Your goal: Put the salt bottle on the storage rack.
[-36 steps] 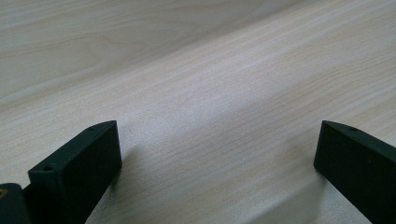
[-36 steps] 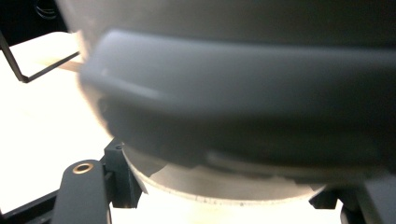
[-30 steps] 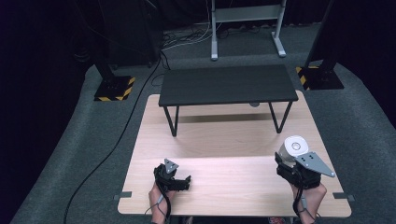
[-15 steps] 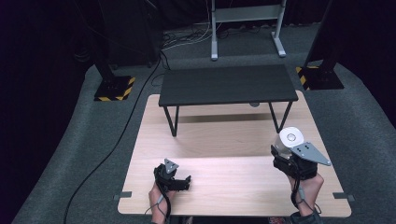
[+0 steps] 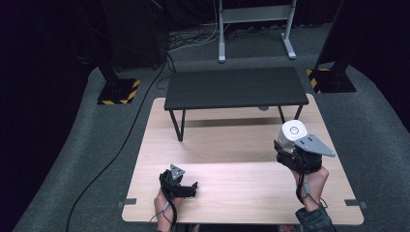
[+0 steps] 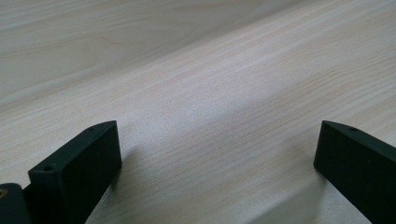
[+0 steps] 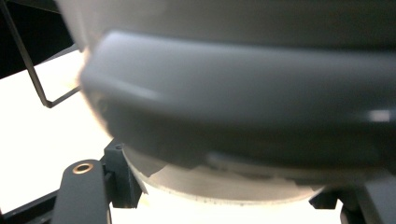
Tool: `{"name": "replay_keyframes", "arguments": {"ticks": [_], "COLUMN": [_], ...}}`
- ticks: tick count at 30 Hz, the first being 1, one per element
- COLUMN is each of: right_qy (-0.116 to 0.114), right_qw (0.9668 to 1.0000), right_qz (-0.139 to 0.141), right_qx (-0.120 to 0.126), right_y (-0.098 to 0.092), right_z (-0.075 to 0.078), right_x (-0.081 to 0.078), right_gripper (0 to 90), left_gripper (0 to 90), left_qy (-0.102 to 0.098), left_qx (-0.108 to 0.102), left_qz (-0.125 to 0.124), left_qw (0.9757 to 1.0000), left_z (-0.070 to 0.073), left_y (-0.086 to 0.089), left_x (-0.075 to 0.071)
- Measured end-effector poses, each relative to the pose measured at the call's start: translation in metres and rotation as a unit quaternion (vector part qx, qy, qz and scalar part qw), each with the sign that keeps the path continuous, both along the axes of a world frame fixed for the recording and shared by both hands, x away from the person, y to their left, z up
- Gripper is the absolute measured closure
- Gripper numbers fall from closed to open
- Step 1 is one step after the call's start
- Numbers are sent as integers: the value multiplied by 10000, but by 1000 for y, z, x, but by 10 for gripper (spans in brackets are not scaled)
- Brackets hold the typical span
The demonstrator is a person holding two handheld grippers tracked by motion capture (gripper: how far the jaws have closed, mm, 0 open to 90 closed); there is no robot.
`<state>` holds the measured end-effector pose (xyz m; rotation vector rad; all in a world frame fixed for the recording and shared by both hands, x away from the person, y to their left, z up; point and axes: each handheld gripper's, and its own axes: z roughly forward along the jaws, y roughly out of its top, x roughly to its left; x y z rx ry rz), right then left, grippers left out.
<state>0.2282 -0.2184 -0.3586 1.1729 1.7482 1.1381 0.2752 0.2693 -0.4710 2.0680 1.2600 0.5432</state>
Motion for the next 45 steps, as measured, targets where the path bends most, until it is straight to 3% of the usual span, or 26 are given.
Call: {"name": "replay_keyframes", "arguments": {"ticks": [24,45], "right_qy": [108,135], "right_qw": [9997,9990], "right_qz": [210,430], "right_qx": [-114,-46], "right_y": [20,44], "right_z": [27,55], "right_x": [53,97], "right_gripper": [290,290], "left_gripper": [2,3], "left_qy": [2,6], "left_qx": [-3,2], "left_qz": [-2,-32], "left_qw": [10000,10000], "left_z": [0,0], "left_y": [0,1], "left_x": [0,0]}}
